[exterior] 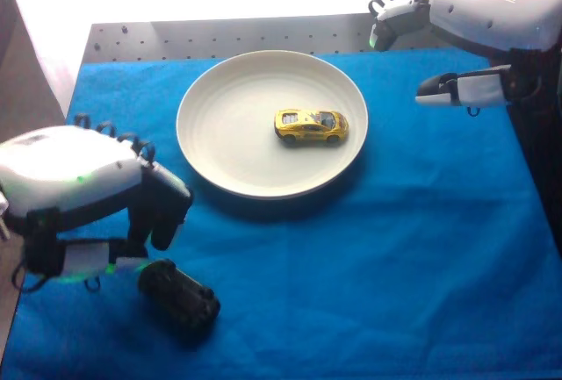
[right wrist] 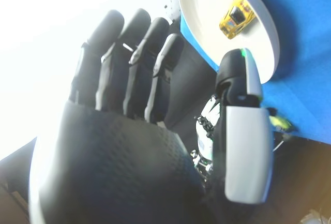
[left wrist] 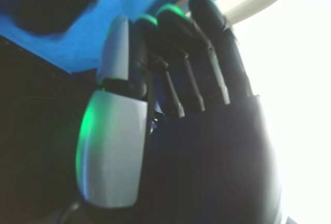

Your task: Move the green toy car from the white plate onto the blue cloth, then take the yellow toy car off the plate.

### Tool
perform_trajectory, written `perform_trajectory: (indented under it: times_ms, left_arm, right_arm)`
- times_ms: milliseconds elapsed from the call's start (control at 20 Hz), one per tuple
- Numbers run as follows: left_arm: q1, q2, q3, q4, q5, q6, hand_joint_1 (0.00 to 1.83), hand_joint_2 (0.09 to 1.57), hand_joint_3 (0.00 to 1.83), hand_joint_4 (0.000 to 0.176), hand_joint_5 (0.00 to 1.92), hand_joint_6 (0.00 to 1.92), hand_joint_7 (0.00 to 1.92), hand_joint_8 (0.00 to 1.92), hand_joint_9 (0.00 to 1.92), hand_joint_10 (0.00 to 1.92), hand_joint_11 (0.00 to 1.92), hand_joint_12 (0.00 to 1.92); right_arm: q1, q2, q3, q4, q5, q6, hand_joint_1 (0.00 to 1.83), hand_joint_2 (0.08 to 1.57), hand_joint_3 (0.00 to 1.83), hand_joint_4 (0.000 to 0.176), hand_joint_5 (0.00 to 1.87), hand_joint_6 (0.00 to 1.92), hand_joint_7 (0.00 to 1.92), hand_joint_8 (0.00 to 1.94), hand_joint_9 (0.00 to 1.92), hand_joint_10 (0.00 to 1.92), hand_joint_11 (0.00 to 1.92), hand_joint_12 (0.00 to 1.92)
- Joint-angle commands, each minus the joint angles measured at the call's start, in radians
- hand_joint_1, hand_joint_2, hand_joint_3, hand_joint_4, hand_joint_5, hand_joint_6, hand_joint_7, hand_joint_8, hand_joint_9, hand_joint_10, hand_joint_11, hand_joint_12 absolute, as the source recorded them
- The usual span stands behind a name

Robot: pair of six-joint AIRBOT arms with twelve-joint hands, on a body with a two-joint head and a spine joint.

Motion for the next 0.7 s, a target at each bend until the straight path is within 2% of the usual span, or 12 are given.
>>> perform_trajectory:
  times_ms: [0, 50, 100, 150, 250, 300, 400, 450, 500, 550, 600, 650]
  left_arm:
    - [0.0, -0.004, 0.001, -0.018, -0.131, -0.001, 0.8, 1.08, 0.0, 0.114, 0.48, 0.13, 0.48, 0.09, 0.37, 0.27, 0.01, 1.22]
    - [0.005, -0.001, 0.001, -0.027, -0.143, -0.001, 0.78, 1.05, 0.0, 0.149, 0.43, 0.03, 0.42, 0.02, 0.36, 0.15, 0.0, 1.17]
    - [0.008, 0.001, 0.001, -0.031, -0.15, -0.001, 0.78, 1.05, 0.0, 0.149, 0.43, 0.03, 0.42, 0.02, 0.36, 0.15, 0.0, 1.17]
    - [0.01, 0.004, 0.001, -0.039, -0.162, -0.001, 0.72, 1.06, 0.0, 0.165, 0.37, 0.01, 0.35, 0.0, 0.32, 0.1, 0.0, 1.08]
    - [0.026, 0.011, -0.001, -0.07, -0.216, -0.001, 0.68, 1.11, 0.0, 0.162, 0.41, 0.01, 0.38, 0.01, 0.35, 0.04, 0.0, 0.93]
    - [0.038, 0.013, -0.002, -0.091, -0.247, 0.0, 0.69, 1.12, 0.0, 0.153, 0.44, 0.01, 0.4, 0.01, 0.36, 0.03, 0.0, 0.9]
    - [0.063, 0.015, -0.002, -0.147, -0.33, 0.011, 0.68, 1.12, 0.0, 0.14, 0.54, 0.02, 0.48, 0.01, 0.44, 0.03, 0.0, 1.03]
    - [0.075, 0.014, -0.005, -0.19, -0.378, 0.044, 0.67, 1.13, 0.0, 0.126, 0.58, 0.02, 0.52, 0.01, 0.46, 0.03, 0.0, 1.04]
    - [0.084, 0.011, -0.01, -0.229, -0.415, 0.082, 0.67, 1.13, 0.0, 0.126, 0.58, 0.02, 0.52, 0.01, 0.46, 0.03, 0.0, 1.04]
    - [0.091, 0.004, -0.013, -0.271, -0.461, 0.12, 0.65, 1.16, 0.0, 0.095, 0.62, 0.02, 0.55, 0.01, 0.49, 0.03, 0.0, 1.15]
    - [0.095, -0.007, -0.013, -0.3, -0.498, 0.139, 0.65, 1.16, 0.0, 0.095, 0.62, 0.02, 0.55, 0.01, 0.49, 0.03, 0.0, 1.15]
    - [0.1, -0.02, -0.013, -0.332, -0.542, 0.166, 0.64, 1.15, 0.0, 0.124, 0.68, 0.02, 0.61, 0.02, 0.57, 0.05, 0.02, 1.37]
  right_arm:
    - [0.006, -0.001, -0.001, 0.012, 0.113, 0.0, 1.05, 1.06, 0.0, 0.0, 0.62, 0.55, 0.68, 0.48, 0.45, 1.05, 0.2, 1.71]
    - [0.006, 0.0, 0.0, 0.012, 0.113, 0.0, 1.05, 1.06, 0.0, 0.0, 0.62, 0.55, 0.67, 0.48, 0.43, 1.05, 0.19, 1.72]
    - [0.006, 0.001, -0.001, 0.012, 0.113, 0.0, 1.05, 1.06, 0.0, 0.0, 0.62, 0.55, 0.67, 0.48, 0.43, 1.05, 0.19, 1.72]
    - [0.006, 0.002, -0.002, 0.013, 0.113, 0.0, 1.06, 1.06, 0.0, 0.0, 0.62, 0.55, 0.68, 0.49, 0.44, 1.05, 0.19, 1.73]
    - [0.005, -0.001, -0.003, 0.013, 0.113, 0.0, 1.04, 1.09, 0.01, 0.0, 0.6, 0.54, 0.66, 0.49, 0.45, 1.09, 0.22, 1.75]
    - [0.003, -0.001, -0.003, 0.014, 0.113, 0.0, 1.04, 1.1, 0.01, 0.0, 0.6, 0.54, 0.65, 0.49, 0.45, 1.11, 0.23, 1.77]
    - [0.003, -0.004, -0.001, 0.014, 0.113, 0.0, 1.05, 1.11, 0.01, 0.0, 0.61, 0.53, 0.65, 0.48, 0.46, 1.1, 0.28, 1.75]
    - [0.003, -0.008, 0.001, 0.017, 0.113, -0.001, 1.07, 1.11, 0.0, 0.0, 0.61, 0.5, 0.64, 0.41, 0.48, 1.0, 0.28, 1.71]
    - [0.003, -0.014, 0.006, 0.023, 0.113, -0.001, 1.07, 1.11, 0.0, 0.0, 0.61, 0.5, 0.64, 0.41, 0.48, 1.0, 0.28, 1.71]
    - [0.003, -0.022, 0.014, 0.029, 0.113, -0.001, 1.09, 1.09, 0.0, 0.0, 0.63, 0.44, 0.71, 0.26, 0.54, 0.82, 0.29, 1.61]
    - [0.003, -0.032, 0.021, 0.033, 0.113, -0.001, 1.09, 1.09, 0.0, 0.0, 0.63, 0.44, 0.71, 0.26, 0.54, 0.82, 0.29, 1.61]
    - [0.003, -0.045, 0.028, 0.038, 0.113, -0.001, 1.07, 1.07, 0.0, 0.0, 0.66, 0.25, 0.68, 0.1, 0.51, 0.63, 0.19, 1.56]
